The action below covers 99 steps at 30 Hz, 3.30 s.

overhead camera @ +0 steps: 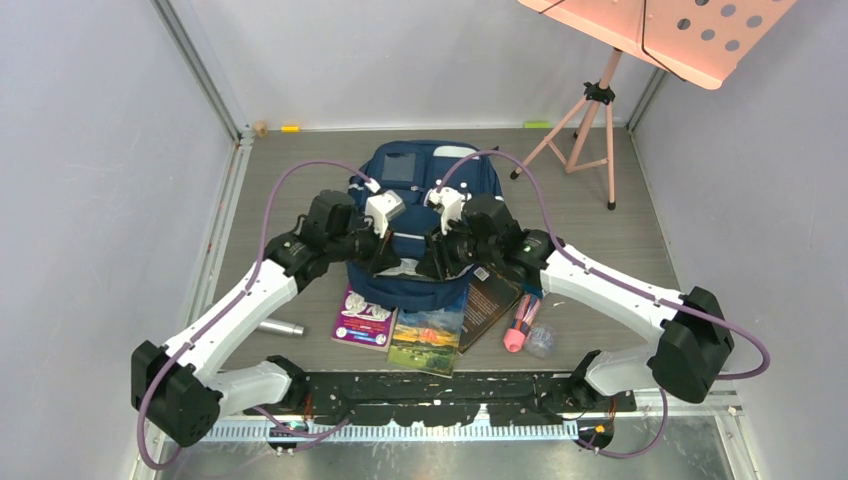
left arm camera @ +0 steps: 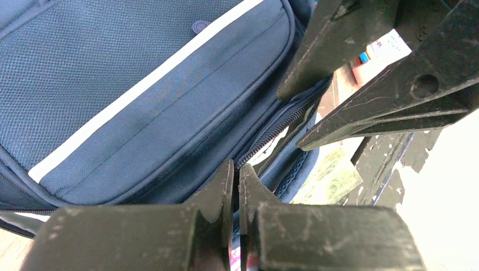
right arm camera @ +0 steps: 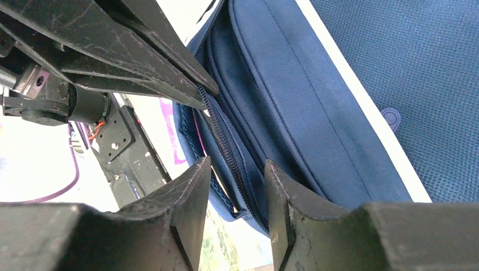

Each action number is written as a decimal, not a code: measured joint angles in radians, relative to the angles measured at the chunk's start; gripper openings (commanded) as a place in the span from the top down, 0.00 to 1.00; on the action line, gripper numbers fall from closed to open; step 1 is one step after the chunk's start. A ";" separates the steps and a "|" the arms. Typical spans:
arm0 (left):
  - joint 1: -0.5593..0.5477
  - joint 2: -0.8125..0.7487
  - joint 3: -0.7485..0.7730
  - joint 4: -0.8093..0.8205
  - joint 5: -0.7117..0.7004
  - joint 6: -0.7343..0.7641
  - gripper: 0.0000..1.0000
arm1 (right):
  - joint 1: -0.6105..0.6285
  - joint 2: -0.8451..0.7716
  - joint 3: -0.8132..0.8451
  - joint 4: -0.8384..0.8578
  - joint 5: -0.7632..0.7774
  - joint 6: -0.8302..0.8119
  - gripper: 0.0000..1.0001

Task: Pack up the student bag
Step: Unzip the student bag at the center of the board, then pick up the book from the center of the board.

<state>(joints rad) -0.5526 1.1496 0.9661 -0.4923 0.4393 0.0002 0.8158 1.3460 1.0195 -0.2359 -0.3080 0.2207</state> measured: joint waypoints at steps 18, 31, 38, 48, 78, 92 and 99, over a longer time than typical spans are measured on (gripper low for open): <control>0.000 -0.071 -0.011 0.033 -0.012 0.000 0.25 | 0.000 0.022 0.027 0.008 0.049 -0.005 1.00; -0.004 -0.013 -0.003 0.033 -0.058 0.058 0.09 | 0.000 -0.016 0.050 0.001 0.078 -0.023 1.00; -0.021 -0.014 -0.003 0.037 -0.107 0.074 0.42 | 0.000 -0.044 0.050 -0.001 0.079 -0.034 1.00; -0.074 0.026 0.037 0.023 -0.175 0.089 1.00 | -0.001 -0.055 0.056 -0.011 0.151 -0.034 1.00; 0.025 0.074 0.281 -0.090 -0.663 0.029 1.00 | 0.012 0.354 0.479 0.110 0.357 0.053 0.85; 0.102 -0.010 0.209 -0.108 -0.757 -0.006 1.00 | -0.054 0.218 0.422 -0.146 0.542 0.052 0.08; 0.109 -0.026 0.172 -0.101 -0.789 -0.026 1.00 | -0.215 0.048 0.246 -0.250 0.534 0.091 0.12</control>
<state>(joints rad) -0.4435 1.1233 1.1378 -0.5930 -0.3492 -0.0254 0.6006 1.3941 1.2655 -0.4862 0.2264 0.3115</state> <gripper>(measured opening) 0.043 0.910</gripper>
